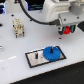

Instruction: Insert the blue gear onto the right peg, followed by the red gear

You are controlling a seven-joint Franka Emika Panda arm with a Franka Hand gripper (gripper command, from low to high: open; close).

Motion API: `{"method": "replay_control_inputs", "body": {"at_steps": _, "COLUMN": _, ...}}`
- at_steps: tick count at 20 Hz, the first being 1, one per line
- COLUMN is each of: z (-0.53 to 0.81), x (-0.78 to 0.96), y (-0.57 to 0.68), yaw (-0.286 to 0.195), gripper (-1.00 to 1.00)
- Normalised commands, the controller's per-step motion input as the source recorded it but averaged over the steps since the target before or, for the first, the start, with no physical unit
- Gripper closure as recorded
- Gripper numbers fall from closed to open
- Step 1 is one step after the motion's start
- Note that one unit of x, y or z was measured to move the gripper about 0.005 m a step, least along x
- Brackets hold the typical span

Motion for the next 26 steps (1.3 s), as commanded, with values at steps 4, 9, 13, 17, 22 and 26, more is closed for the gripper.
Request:
{"method": "replay_control_inputs", "body": {"at_steps": 4, "z": 0.50, "x": 0.50, "y": -0.26, "yaw": 0.000, "gripper": 1.00}}
{"method": "replay_control_inputs", "body": {"at_steps": 9, "z": 0.46, "x": 0.53, "y": -0.43, "yaw": 0.000, "gripper": 1.00}}
{"method": "replay_control_inputs", "body": {"at_steps": 13, "z": 0.39, "x": 0.57, "y": -0.45, "yaw": 0.000, "gripper": 1.00}}
{"method": "replay_control_inputs", "body": {"at_steps": 17, "z": 0.33, "x": 0.61, "y": -0.39, "yaw": 0.000, "gripper": 1.00}}
{"method": "replay_control_inputs", "body": {"at_steps": 22, "z": 0.23, "x": 0.69, "y": -0.32, "yaw": 0.000, "gripper": 1.00}}
{"method": "replay_control_inputs", "body": {"at_steps": 26, "z": 0.16, "x": 0.72, "y": -0.26, "yaw": 0.000, "gripper": 1.00}}
